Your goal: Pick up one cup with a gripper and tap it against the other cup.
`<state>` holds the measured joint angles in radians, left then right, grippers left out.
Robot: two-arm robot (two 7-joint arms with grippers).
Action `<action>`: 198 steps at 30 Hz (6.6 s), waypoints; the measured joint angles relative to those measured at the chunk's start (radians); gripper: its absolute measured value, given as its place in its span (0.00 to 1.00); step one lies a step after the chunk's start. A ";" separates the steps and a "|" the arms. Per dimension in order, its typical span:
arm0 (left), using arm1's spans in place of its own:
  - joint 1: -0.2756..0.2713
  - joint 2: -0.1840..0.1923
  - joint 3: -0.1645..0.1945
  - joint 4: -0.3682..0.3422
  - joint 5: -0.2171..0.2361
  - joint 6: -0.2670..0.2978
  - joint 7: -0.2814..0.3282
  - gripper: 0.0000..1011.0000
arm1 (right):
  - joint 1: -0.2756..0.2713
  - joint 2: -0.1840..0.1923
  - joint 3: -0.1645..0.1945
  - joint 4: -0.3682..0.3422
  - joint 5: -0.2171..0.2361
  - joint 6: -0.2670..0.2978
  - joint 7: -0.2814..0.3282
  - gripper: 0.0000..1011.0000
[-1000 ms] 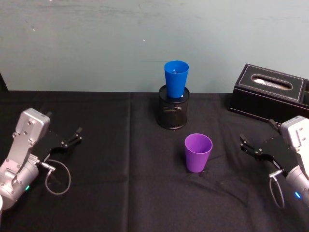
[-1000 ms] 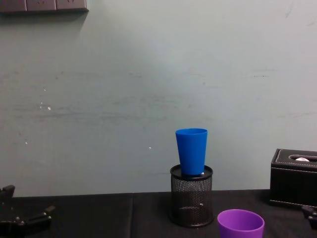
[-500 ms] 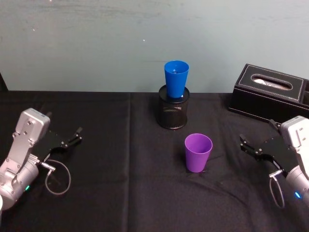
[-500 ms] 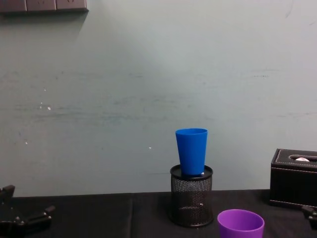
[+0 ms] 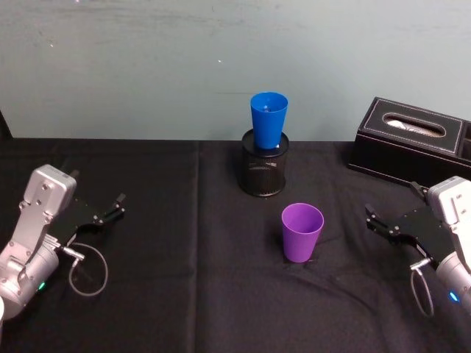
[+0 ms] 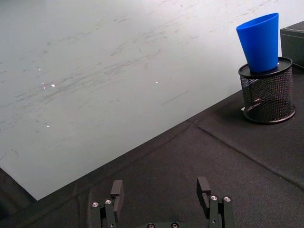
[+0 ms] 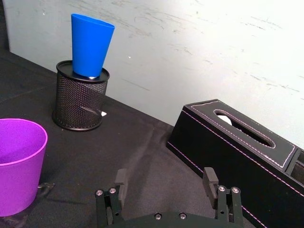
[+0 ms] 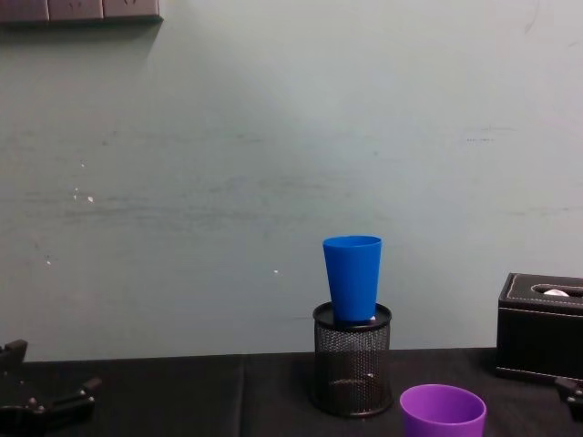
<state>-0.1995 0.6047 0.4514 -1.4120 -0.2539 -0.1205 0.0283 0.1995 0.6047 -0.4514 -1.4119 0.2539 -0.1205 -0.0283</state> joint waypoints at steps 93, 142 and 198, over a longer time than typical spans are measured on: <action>0.000 0.000 0.000 0.000 0.000 0.000 0.000 1.00 | -0.074 -0.183 0.088 0.103 0.093 -0.204 0.421 0.99; 0.000 0.000 0.000 0.000 0.000 0.000 0.000 1.00 | 0.063 -0.307 0.107 0.287 0.036 -0.209 0.546 0.99; 0.000 0.000 0.000 0.000 0.000 0.000 0.000 1.00 | 0.060 -0.305 0.107 0.283 0.037 -0.209 0.541 0.73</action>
<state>-0.1995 0.6047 0.4514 -1.4120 -0.2540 -0.1205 0.0283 0.2594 0.2996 -0.3446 -1.1294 0.2908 -0.3299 0.5125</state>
